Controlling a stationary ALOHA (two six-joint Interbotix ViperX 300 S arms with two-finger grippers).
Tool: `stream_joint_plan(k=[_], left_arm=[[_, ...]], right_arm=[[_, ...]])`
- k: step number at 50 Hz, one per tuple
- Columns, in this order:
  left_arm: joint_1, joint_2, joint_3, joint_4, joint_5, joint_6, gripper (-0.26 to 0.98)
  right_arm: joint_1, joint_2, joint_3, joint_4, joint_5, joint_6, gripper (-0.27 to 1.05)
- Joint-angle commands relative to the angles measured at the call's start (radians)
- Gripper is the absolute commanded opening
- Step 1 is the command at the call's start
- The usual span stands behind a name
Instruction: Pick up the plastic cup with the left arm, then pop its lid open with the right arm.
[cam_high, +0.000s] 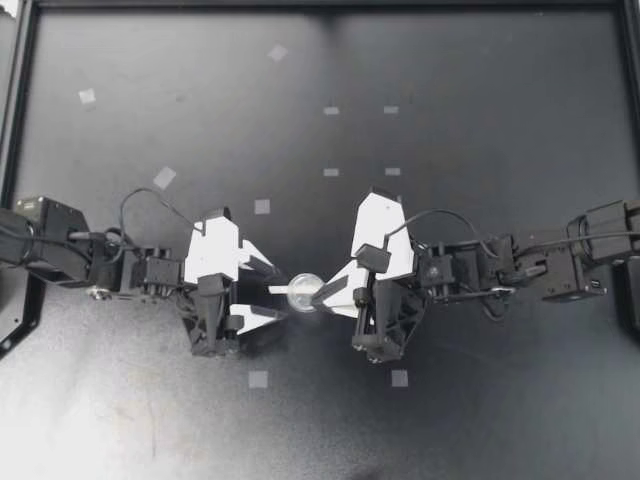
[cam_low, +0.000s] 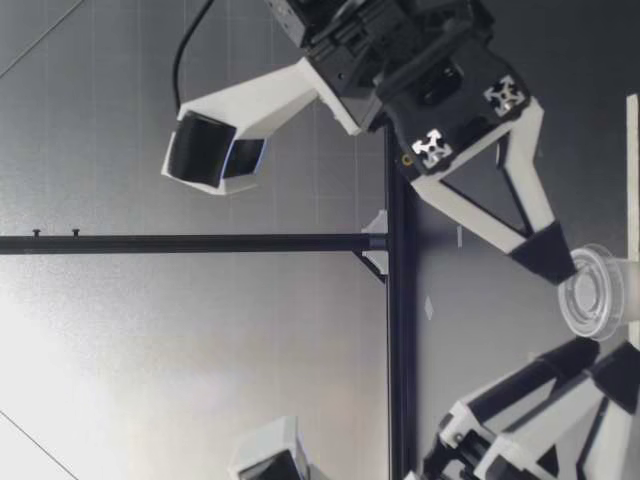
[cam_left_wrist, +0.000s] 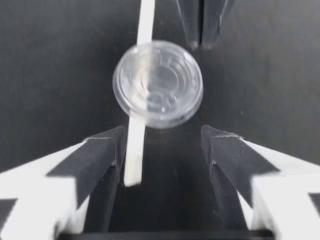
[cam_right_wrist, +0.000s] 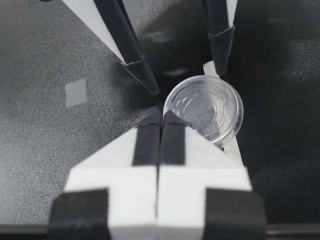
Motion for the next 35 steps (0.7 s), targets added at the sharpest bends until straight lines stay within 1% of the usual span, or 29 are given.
stream_joint_plan(k=[1, 14, 24, 35], left_arm=[[0.005, -0.006, -0.02, 0.002, -0.014, 0.008, 0.59], [0.005, 0.026, -0.051, 0.002, -0.015, 0.02, 0.59], [0.005, 0.037, -0.054, 0.002, -0.021, 0.021, 0.59], [0.015, 0.051, -0.058, 0.002, -0.051, 0.021, 0.59]], right_arm=[[0.003, -0.009, -0.02, -0.002, -0.005, 0.0, -0.18], [-0.006, -0.008, -0.018, -0.002, -0.005, -0.003, -0.18], [-0.018, 0.003, -0.02, -0.002, -0.005, -0.005, -0.18], [-0.035, 0.005, -0.021, -0.002, -0.011, -0.006, -0.18]])
